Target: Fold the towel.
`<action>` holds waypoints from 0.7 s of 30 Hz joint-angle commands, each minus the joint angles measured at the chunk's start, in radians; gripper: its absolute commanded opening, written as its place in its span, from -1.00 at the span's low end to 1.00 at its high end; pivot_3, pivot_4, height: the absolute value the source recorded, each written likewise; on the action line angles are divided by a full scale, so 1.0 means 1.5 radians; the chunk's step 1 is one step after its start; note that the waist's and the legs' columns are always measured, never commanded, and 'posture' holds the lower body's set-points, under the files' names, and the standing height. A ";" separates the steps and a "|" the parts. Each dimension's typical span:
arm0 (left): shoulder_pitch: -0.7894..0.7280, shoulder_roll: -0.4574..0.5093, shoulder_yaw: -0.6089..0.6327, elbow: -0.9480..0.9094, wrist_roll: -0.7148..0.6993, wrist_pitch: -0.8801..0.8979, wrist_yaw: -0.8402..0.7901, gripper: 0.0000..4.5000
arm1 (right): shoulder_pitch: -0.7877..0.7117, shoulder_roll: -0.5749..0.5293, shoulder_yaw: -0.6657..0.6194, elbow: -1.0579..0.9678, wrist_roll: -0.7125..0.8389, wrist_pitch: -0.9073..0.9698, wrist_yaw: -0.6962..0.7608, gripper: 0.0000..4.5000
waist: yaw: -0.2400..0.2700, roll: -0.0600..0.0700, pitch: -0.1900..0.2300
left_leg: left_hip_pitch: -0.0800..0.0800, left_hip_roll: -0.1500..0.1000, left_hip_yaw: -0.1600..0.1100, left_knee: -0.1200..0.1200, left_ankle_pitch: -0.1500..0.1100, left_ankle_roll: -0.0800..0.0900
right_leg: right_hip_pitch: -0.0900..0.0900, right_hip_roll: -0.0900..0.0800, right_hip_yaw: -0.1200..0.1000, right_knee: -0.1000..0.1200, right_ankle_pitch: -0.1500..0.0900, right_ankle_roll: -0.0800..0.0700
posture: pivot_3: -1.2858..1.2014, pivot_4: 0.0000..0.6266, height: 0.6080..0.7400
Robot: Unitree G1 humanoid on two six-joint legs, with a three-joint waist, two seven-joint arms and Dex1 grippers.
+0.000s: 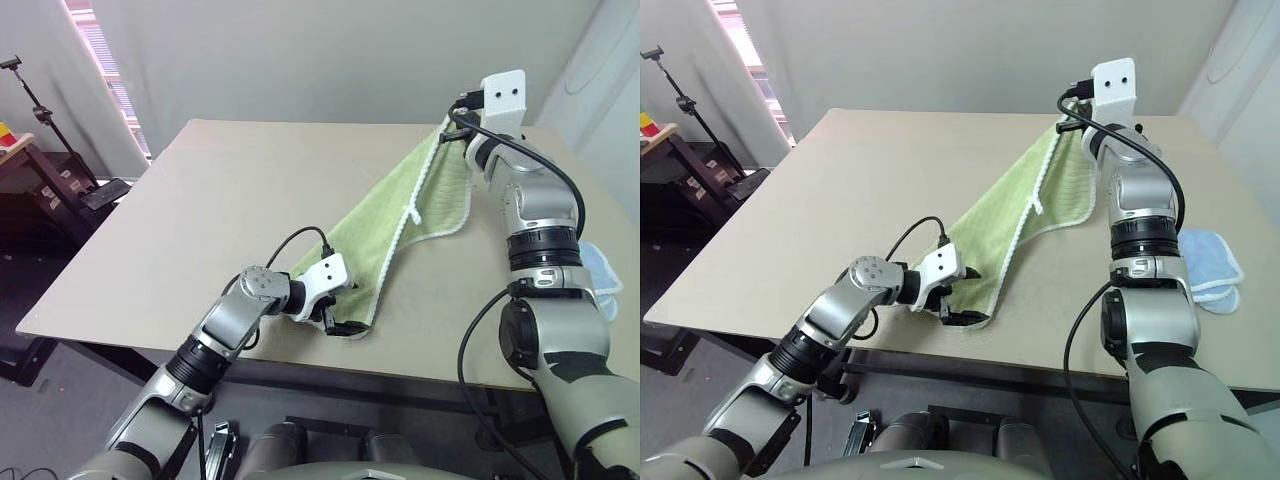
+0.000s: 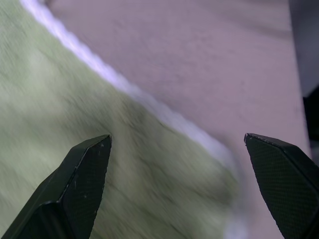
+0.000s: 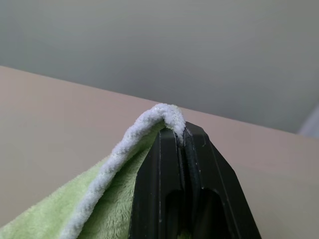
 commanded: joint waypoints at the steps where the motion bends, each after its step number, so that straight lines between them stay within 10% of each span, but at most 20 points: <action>1: -0.017 0.011 -0.018 -0.030 -0.014 0.070 -0.021 1.00 | -0.032 -0.013 -0.010 0.006 -0.011 -0.029 -0.017 -0.98 | -0.001 0.000 0.000 | 0.000 0.000 0.000 0.000 0.000 0.000 | 0.000 0.000 0.000 0.000 0.000 0.000 | 0.03 -1.00 1.00; 18: -0.055 -0.020 -0.087 0.039 0.037 0.099 0.010 1.00 | -0.027 -0.020 -0.013 0.040 -0.031 -0.054 -0.050 -0.98 | 0.000 0.000 0.000 | 0.000 0.000 0.000 0.001 0.000 0.000 | 0.000 0.000 0.000 0.000 0.000 0.000 | 0.03 -1.00 1.00; 21: -0.053 -0.018 -0.088 0.037 0.029 0.113 0.002 0.72 | -0.025 -0.023 -0.015 0.035 -0.030 -0.054 -0.051 -1.00 | 0.000 0.000 0.000 | 0.000 0.000 0.000 0.001 0.000 0.000 | 0.001 0.000 0.000 0.000 0.000 0.000 | 0.03 -1.00 1.00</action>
